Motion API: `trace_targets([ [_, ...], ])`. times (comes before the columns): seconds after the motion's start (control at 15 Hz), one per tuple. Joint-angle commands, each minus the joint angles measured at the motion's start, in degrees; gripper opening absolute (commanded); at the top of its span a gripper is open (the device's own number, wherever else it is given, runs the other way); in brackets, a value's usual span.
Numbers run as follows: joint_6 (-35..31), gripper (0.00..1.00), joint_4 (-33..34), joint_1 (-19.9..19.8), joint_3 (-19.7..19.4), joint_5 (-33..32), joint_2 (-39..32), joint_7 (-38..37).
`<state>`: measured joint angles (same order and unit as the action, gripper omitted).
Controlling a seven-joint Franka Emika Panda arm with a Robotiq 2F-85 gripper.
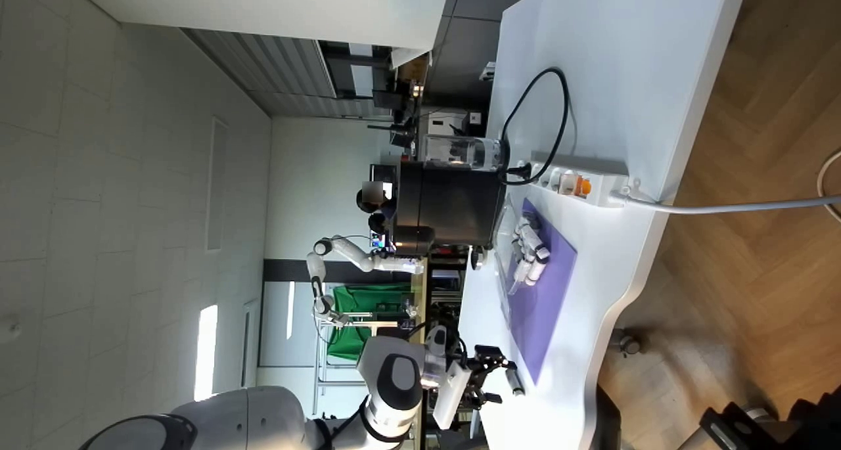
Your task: Remove the white object from the plastic container.
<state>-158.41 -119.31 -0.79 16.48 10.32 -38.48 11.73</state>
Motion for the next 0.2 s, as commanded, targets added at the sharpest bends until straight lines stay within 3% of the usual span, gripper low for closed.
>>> trace_targets([
  [0.0,0.68,1.00,0.42,-0.15,0.32,-0.21,-0.16,0.10],
  [0.13,0.88,1.00,0.51,-0.43,0.60,-0.14,-0.11,0.56],
])
